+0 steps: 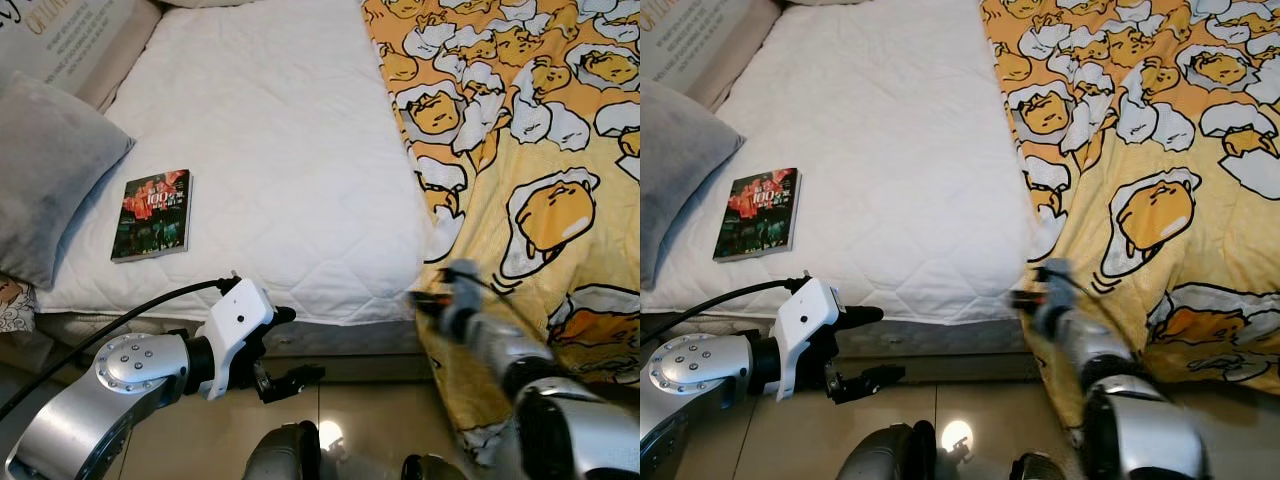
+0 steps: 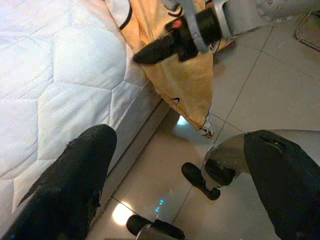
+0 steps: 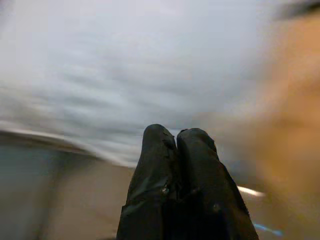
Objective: Clean up the room
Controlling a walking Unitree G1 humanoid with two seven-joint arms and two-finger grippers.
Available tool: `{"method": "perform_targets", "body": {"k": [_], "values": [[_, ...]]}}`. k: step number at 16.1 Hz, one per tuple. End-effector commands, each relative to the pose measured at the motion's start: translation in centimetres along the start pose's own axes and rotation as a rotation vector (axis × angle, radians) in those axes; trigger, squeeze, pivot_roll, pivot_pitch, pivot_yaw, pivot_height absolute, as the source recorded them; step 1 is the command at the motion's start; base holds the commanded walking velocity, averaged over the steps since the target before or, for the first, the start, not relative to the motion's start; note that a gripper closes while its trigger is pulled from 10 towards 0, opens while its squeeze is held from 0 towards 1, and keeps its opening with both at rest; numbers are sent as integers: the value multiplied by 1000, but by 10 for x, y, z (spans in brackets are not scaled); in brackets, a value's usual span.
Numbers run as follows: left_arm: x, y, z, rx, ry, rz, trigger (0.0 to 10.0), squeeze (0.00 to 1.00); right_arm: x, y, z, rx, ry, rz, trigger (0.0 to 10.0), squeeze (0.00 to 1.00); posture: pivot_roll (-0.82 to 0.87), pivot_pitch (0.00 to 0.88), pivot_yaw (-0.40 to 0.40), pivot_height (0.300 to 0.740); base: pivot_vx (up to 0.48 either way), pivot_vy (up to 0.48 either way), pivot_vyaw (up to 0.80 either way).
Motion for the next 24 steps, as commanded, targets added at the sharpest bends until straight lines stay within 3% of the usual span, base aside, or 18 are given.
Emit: {"method": "perform_targets", "body": {"k": [1,3,5,6,8,9,11,15,17,18,19,20,21,24], "values": [[-1,-1,-1,3,7,8,10000,16,7,2,20,128,57,-17,0,0,268,149,128,740,0,0,0],[-1,2,-2,3,7,6,10000,16,7,2,32,210,97,-24,0,0,265,147,126,740,0,0,0],[-1,4,-3,3,6,6,10000,20,2,1,29,192,28,-34,0,0,255,137,124,740,0,0,0],[-3,6,-3,9,5,9,10000,16,0,-1,20,126,-26,-72,10000,0,238,122,119,740,0,0,0],[-4,6,0,31,-1,6,10000,16,0,-4,20,120,-24,-121,10000,0,226,111,116,740,0,0,0],[-8,6,11,98,-19,6,10000,16,2,-9,20,111,-39,-169,10000,1000,190,72,107,740,0,0,0],[-17,9,41,312,-85,-8,10000,16,15,-25,22,56,-125,-289,10000,1000,115,0,88,740,0,0,0],[-29,20,74,554,-154,-24,10000,12,42,-39,9,-79,-219,-405,10000,1000,4,0,75,740,0,0,0],[-33,24,83,602,-187,-41,10000,16,53,-45,6,-141,-241,-445,10000,1000,-28,0,66,740,0,0,0],[-35,29,92,636,-122,-20,10000,8,58,-48,2,-197,-258,-471,10000,1000,-56,0,71,740,0,0,0],[-33,29,103,681,-156,-42,10000,8,60,-49,-3,-252,-256,-487,10000,1000,-79,0,80,740,0,0,0],[-32,29,111,712,-183,-57,10000,16,60,-48,0,-242,-229,-485,10000,1000,-98,0,90,740,0,0,0],[-36,33,115,735,-183,-47,10000,20,68,-44,2,-306,-311,-498,10000,1000,-116,0,108,740,0,0,0],[-38,37,122,769,-207,-47,10000,20,70,-36,21,-243,-318,-496,10000,996,-118,0,113,740,0,-167,0]]}}
Point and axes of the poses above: a point about 5 cm out from each wrist's last joint towards the gripper, its own y axis pointing out of the wrist towards the gripper, its own x axis along the axis of the wrist's last joint, z = x × y, the point moved 6 cm from there along y, pointing out of the wrist towards the gripper, and after that the axes turned 15 degrees about y, right-handed, at the moved point
